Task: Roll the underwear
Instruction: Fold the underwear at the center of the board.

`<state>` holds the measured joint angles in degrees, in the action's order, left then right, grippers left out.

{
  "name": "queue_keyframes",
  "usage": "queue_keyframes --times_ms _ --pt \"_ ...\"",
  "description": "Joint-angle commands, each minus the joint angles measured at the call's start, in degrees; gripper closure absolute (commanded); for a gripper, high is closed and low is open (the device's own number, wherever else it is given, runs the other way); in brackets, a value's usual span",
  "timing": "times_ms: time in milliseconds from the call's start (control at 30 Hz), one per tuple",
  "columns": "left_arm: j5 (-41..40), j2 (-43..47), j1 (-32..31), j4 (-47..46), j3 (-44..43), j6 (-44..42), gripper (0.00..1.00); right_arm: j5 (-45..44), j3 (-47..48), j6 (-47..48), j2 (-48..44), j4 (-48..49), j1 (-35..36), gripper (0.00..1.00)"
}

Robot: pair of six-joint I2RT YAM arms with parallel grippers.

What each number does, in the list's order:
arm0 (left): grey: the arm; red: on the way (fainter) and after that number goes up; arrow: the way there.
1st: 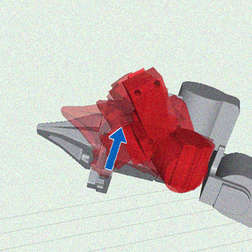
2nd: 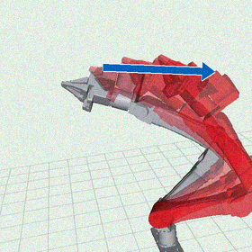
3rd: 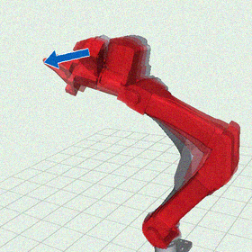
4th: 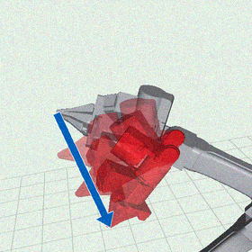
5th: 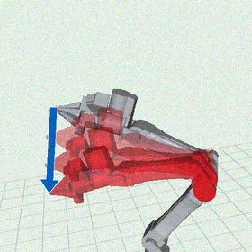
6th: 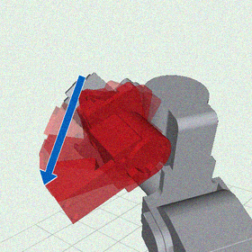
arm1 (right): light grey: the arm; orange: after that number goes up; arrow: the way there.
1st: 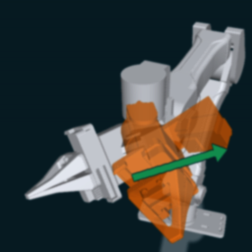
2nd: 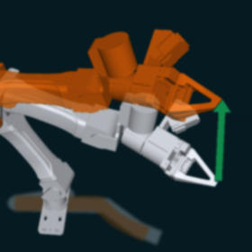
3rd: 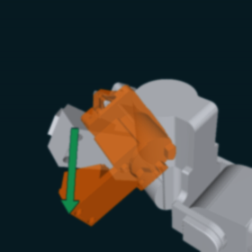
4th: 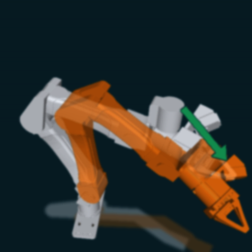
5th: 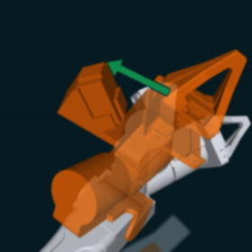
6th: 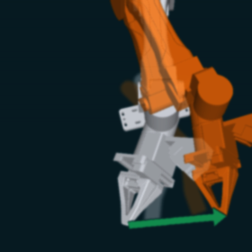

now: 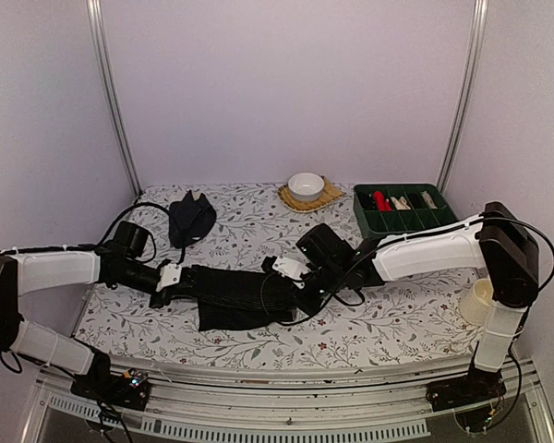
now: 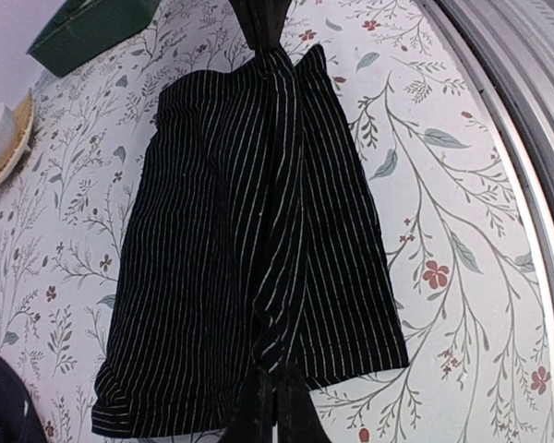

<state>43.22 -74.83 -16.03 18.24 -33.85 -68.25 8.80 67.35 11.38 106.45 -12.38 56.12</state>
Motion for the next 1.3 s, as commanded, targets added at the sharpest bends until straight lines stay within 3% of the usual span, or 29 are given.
queue_keyframes --times_ms 0,600,767,900,1033,1200,1267 --pt "2.1 1.2 -1.0 4.0 0.7 -3.0 1.0 -0.3 -1.7 -1.2 -2.2 -0.6 1.3 0.98" --pt "1.1 0.7 -2.9 9.2 2.0 -7.4 0.98 -1.0 -3.4 -0.3 -1.6 -0.2 4.8 0.94" --pt "0.8 0.1 -3.0 11.5 1.5 -9.5 0.8 -1.7 -3.7 -0.1 -1.9 -0.9 5.0 0.88" --pt "0.6 -0.5 -3.1 13.9 0.7 -11.4 0.62 1.4 -4.2 0.4 -2.9 -1.1 5.4 0.65" --pt "-0.2 -0.9 -2.6 15.1 -0.5 -11.9 0.47 4.5 -3.9 1.8 -3.9 -3.3 6.5 0.58" --pt "2.5 -1.2 -0.1 14.6 -4.4 -7.2 0.29 6.6 -5.0 2.5 -7.2 -3.0 6.6 0.51" --pt "2.3 -1.9 0.0 11.4 -5.7 -1.6 0.28 6.2 -5.5 2.5 -8.7 -1.8 6.6 0.45"
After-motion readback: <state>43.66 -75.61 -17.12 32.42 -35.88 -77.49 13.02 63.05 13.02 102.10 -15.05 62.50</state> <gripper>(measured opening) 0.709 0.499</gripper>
